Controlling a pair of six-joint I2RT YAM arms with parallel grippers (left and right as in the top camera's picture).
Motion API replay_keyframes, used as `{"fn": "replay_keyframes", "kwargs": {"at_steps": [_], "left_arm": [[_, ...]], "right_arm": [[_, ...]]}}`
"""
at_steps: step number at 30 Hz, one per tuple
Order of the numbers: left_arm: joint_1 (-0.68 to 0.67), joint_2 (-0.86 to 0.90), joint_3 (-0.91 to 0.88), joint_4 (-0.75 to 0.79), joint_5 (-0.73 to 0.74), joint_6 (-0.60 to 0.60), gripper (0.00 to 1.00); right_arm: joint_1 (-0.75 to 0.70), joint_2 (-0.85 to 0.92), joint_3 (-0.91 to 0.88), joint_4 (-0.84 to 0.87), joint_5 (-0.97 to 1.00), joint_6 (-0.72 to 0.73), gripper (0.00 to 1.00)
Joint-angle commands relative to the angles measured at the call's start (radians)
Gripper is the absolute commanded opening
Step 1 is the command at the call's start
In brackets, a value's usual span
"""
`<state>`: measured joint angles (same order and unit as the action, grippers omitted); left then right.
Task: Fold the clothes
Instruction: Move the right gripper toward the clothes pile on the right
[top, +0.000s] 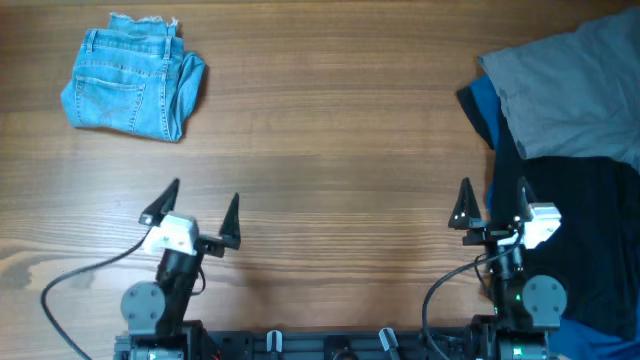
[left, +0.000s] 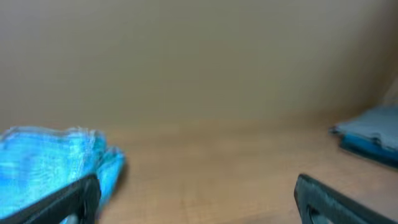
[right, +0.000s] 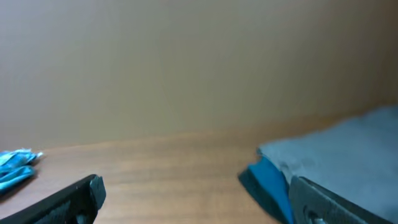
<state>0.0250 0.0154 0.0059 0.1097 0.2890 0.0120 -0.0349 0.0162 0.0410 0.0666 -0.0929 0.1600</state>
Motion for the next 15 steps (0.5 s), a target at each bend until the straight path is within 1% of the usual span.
{"fn": "replay_keyframes", "kwargs": {"at_steps": [1,2,3,4,5,7,9,11,12,15], "left_arm": [[-0.006,-0.007,0.060,0.077,-0.050,-0.010,1.00],[-0.006,0.007,0.105,0.051,-0.098,-0.010,1.00],[-0.006,0.048,0.169,0.013,-0.158,-0.010,1.00],[-0.006,0.093,0.221,-0.011,-0.182,-0.010,1.00],[-0.006,0.145,0.274,-0.036,-0.195,-0.010,1.00],[-0.006,0.333,0.456,-0.151,-0.220,-0.044,1.00],[-0.006,0.546,0.671,-0.328,-0.223,-0.098,1.00],[-0.006,0.726,0.859,-0.507,-0.219,-0.126,1.00],[-0.006,0.853,0.993,-0.643,-0.209,-0.126,1.00],[-0.006,1.106,1.259,-0.919,-0.183,-0.126,1.00]], "right_arm": [[-0.006,0.013,0.104,0.004,-0.085,-0.090,1.00],[-0.006,0.039,0.156,-0.032,-0.085,-0.111,1.00],[-0.006,0.095,0.239,-0.108,-0.085,-0.128,1.00],[-0.006,0.154,0.306,-0.173,-0.085,-0.134,1.00],[-0.006,0.228,0.380,-0.245,-0.085,-0.134,1.00],[-0.006,0.447,0.565,-0.395,-0.086,-0.131,1.00],[-0.006,0.694,0.772,-0.538,-0.132,-0.130,1.00],[-0.006,0.880,0.956,-0.680,-0.157,-0.130,1.00],[-0.006,1.057,1.150,-0.832,-0.156,-0.130,1.00],[-0.007,1.344,1.496,-1.080,-0.146,-0.135,0.99]]}}
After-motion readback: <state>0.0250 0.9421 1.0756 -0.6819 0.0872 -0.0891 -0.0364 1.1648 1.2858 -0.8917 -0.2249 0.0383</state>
